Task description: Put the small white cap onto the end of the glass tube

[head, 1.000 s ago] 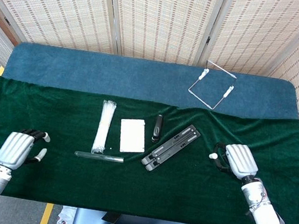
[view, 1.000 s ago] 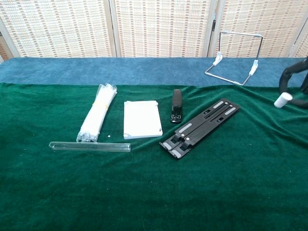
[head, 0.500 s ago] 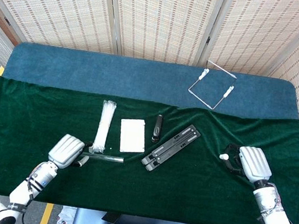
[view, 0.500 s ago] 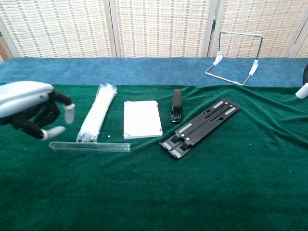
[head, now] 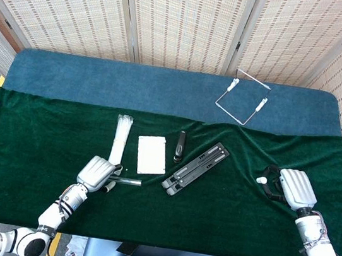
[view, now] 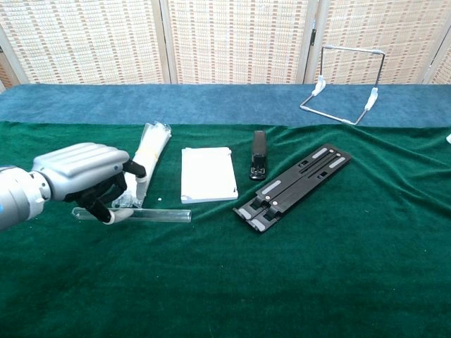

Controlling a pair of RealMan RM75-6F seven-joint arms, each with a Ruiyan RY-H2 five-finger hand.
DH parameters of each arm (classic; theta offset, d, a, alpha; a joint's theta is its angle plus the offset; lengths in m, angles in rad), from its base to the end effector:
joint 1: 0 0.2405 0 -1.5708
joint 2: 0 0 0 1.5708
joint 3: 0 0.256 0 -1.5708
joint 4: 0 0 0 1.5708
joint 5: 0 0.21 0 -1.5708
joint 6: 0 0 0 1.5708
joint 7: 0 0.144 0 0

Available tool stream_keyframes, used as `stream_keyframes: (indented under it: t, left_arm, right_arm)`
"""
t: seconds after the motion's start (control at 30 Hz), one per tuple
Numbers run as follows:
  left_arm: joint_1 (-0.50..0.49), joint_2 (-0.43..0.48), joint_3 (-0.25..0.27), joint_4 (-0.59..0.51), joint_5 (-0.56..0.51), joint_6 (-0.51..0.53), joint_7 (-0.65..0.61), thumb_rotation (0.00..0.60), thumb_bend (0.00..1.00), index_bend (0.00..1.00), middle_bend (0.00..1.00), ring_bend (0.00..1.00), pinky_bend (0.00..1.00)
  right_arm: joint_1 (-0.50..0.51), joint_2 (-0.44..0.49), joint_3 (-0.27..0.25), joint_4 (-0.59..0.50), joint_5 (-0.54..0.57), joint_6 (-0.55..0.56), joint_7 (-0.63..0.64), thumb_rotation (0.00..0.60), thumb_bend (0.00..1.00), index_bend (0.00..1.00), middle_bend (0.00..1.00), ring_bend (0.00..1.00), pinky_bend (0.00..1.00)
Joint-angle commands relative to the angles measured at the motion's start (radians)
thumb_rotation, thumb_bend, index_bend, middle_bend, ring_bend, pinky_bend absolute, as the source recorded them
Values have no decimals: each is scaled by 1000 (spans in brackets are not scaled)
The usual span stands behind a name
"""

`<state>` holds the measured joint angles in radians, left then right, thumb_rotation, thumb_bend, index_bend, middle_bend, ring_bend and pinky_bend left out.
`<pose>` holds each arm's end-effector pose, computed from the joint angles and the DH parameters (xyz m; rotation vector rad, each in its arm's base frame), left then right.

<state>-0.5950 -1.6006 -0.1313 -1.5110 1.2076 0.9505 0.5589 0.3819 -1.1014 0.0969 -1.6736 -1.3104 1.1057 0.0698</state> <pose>-0.1719 0.2934 -0.0426 -1.9839 -0.8343 -0.7688 -0.2702 -0.2707 0.1237 1.5576 -1.1503 0.9121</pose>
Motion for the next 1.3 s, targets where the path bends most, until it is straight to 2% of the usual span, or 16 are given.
stream_keyframes:
  t: [0.03,0.3,0.73,1.13,1.3]
  left_arm:
    - [-12,-24,8,24,-39,0,26,600,394,459,872,777,809]
    - [-19,-38,27,36,-75,18,71,600,386,466,871,778,810]
    - [-15,-40,69,22,-48,55,66,600,378,506,871,777,810]
    - [-13,-64,74,71,-30,76,36,600,379,602,875,780,810]
    - [-4,-53,72,50,5,101,-19,600,424,655,886,793,813]
  right_arm:
    - [-2,0,0,3,0,0,3,600,694,716,992,1000,1000]
    - [-3,-3,1,11,-2,-8,15,600,694,716,992,1000,1000]
    - [-3,-12,3,25,1,-20,26,600,694,716,992,1000,1000]
    - [-3,-17,2,34,2,-31,35,600,693,716,992,1000,1000]
    - [-4,-9,8,21,-13,-19,50,600,694,719,992,1000,1000]
